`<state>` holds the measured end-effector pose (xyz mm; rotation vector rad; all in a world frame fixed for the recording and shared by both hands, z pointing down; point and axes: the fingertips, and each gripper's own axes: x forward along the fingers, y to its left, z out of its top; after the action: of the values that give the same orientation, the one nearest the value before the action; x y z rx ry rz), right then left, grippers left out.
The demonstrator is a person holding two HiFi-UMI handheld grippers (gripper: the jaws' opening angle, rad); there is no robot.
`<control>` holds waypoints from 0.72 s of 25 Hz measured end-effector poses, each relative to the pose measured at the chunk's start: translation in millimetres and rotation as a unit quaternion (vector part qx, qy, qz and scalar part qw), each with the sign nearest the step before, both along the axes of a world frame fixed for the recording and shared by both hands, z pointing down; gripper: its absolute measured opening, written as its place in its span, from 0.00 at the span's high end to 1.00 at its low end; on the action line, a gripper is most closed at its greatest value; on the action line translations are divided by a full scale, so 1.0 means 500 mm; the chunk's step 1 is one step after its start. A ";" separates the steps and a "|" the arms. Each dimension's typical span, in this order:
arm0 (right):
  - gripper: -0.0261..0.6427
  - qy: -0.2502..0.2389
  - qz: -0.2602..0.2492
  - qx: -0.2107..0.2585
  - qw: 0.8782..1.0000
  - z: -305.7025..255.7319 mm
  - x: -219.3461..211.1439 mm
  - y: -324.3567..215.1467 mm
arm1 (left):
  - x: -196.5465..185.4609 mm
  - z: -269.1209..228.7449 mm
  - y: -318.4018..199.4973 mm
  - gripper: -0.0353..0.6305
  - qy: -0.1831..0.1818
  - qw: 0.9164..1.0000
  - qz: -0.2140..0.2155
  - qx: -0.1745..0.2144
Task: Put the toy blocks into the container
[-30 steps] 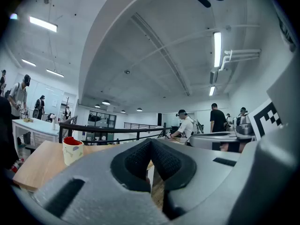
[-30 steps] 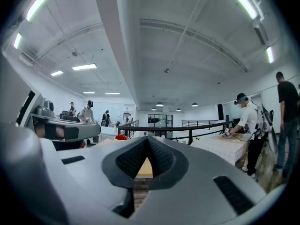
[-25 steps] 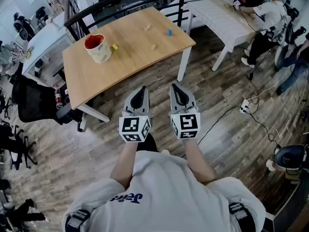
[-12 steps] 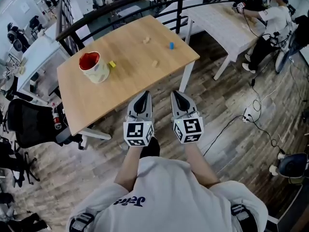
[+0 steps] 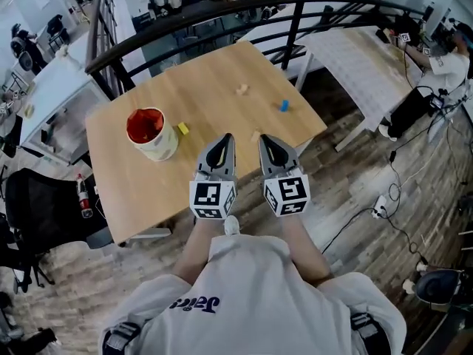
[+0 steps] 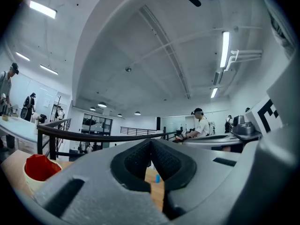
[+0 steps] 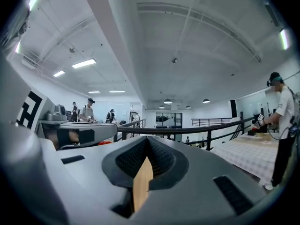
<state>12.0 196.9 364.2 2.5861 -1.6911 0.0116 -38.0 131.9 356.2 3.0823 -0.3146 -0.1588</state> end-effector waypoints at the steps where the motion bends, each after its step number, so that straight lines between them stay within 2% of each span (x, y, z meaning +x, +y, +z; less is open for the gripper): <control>1: 0.94 0.001 -0.002 -0.004 1.000 0.000 0.017 -0.029 | 0.017 0.002 -0.031 0.94 -0.002 1.000 0.000 -0.002; 6: 0.94 0.004 -0.013 -0.026 1.000 0.011 0.094 -0.121 | 0.092 0.020 -0.135 0.94 -0.015 1.000 0.008 -0.017; 13: 0.94 -0.025 -0.023 -0.089 0.995 0.094 0.216 -0.140 | 0.205 0.117 -0.181 0.94 -0.083 0.996 0.022 -0.001; 18: 0.94 -0.055 -0.056 -0.168 0.983 0.188 0.285 -0.134 | 0.270 0.188 -0.189 0.94 -0.120 0.992 0.037 -0.023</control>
<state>154.5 129.6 458.4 2.2796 -1.6945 0.4048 96.8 37.4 450.2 3.0624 -0.2063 0.2191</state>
